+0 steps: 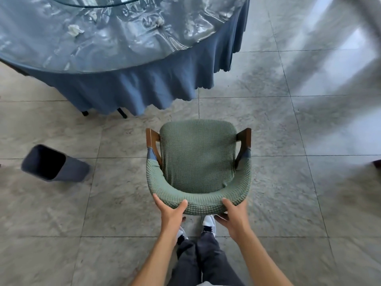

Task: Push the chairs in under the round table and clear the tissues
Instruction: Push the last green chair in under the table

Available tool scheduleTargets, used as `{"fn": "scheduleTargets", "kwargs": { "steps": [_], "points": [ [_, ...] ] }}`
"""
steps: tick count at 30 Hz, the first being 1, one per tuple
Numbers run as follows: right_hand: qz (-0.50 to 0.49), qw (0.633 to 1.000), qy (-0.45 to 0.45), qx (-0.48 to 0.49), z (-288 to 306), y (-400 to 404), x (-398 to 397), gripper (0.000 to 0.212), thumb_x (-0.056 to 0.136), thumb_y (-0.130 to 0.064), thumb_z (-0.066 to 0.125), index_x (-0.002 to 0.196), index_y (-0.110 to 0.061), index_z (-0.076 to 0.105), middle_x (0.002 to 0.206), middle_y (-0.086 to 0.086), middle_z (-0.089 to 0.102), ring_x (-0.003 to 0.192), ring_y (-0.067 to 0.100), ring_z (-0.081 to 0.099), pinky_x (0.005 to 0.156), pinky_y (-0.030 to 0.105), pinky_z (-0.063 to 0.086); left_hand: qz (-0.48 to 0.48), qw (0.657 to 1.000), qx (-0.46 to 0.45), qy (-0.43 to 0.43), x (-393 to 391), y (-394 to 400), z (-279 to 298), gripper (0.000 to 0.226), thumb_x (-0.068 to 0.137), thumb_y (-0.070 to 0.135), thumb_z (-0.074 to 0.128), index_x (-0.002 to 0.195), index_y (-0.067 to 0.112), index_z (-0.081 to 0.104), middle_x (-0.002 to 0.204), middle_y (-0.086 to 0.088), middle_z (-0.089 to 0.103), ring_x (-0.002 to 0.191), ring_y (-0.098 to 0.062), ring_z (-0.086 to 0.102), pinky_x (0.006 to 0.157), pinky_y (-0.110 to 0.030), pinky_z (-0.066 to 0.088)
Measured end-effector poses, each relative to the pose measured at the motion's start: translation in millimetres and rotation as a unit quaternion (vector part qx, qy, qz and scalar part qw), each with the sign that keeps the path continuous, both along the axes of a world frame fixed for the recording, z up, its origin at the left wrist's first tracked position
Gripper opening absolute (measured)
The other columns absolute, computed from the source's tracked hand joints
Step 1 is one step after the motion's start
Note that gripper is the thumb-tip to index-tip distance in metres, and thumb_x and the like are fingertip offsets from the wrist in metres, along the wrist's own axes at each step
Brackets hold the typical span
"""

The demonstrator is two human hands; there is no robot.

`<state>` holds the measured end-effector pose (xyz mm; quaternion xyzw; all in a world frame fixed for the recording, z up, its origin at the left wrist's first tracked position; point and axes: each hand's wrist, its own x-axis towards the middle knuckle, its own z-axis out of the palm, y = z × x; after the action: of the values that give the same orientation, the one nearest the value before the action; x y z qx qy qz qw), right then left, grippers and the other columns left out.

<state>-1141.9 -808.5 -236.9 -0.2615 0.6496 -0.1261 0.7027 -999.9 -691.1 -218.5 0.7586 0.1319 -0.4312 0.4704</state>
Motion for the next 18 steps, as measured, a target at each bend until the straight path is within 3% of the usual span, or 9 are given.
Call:
{"fn": "scheduleTargets", "kwargs": {
  "steps": [2,4,7,12,18],
  "points": [
    [-0.047,0.998,-0.025,0.017,-2.2,0.0,5.1,0.054,0.089,-0.003,0.060,0.130,-0.029,0.036,0.125,0.010,0.055,0.108,0.037,0.062,0.073,0.060,0.058,0.051,0.998,-0.017,0.026,0.0,-5.5,5.0,0.114,0.087,0.009,0.071,0.150,0.047,-0.016,0.147,-0.002,0.033,0.095,-0.019,0.064,0.077,-0.045,0.061],
    [-0.061,0.998,-0.021,0.013,-2.7,1.2,7.6,0.055,0.090,0.000,0.060,0.130,-0.028,0.036,0.127,0.011,0.054,0.110,0.038,0.061,0.073,0.061,0.058,0.082,0.996,-0.018,0.034,0.8,-9.7,5.5,0.115,0.088,0.005,0.070,0.151,0.045,-0.017,0.151,-0.006,0.032,0.087,-0.013,0.060,0.069,-0.045,0.061],
    [-0.065,0.998,-0.015,-0.004,-0.7,2.1,6.7,0.050,0.091,0.003,0.058,0.128,-0.022,0.037,0.124,0.010,0.055,0.107,0.036,0.062,0.070,0.054,0.060,0.118,0.992,-0.017,0.041,2.0,-13.9,9.6,0.113,0.089,0.001,0.067,0.151,0.046,-0.016,0.156,-0.006,0.028,0.088,-0.013,0.058,0.065,-0.045,0.060],
    [-0.073,0.997,0.000,-0.019,-2.4,-0.8,6.8,0.049,0.087,0.009,0.057,0.127,-0.014,0.041,0.124,0.015,0.056,0.103,0.037,0.063,0.062,0.047,0.060,0.145,0.988,-0.013,0.054,2.1,-17.7,10.4,0.110,0.088,-0.009,0.060,0.151,0.048,-0.009,0.159,-0.005,0.022,0.111,-0.028,0.050,0.056,-0.043,0.057],
    [-0.053,0.998,0.019,-0.043,1.3,-10.1,7.4,0.040,0.085,0.012,0.055,0.119,-0.006,0.042,0.117,0.018,0.057,0.099,0.035,0.063,0.054,0.040,0.059,0.172,0.983,-0.009,0.058,-2.2,-25.8,9.9,0.110,0.085,-0.013,0.059,0.151,0.050,-0.003,0.158,-0.006,0.023,0.109,-0.029,0.050,0.059,-0.045,0.058]
  ]
}}
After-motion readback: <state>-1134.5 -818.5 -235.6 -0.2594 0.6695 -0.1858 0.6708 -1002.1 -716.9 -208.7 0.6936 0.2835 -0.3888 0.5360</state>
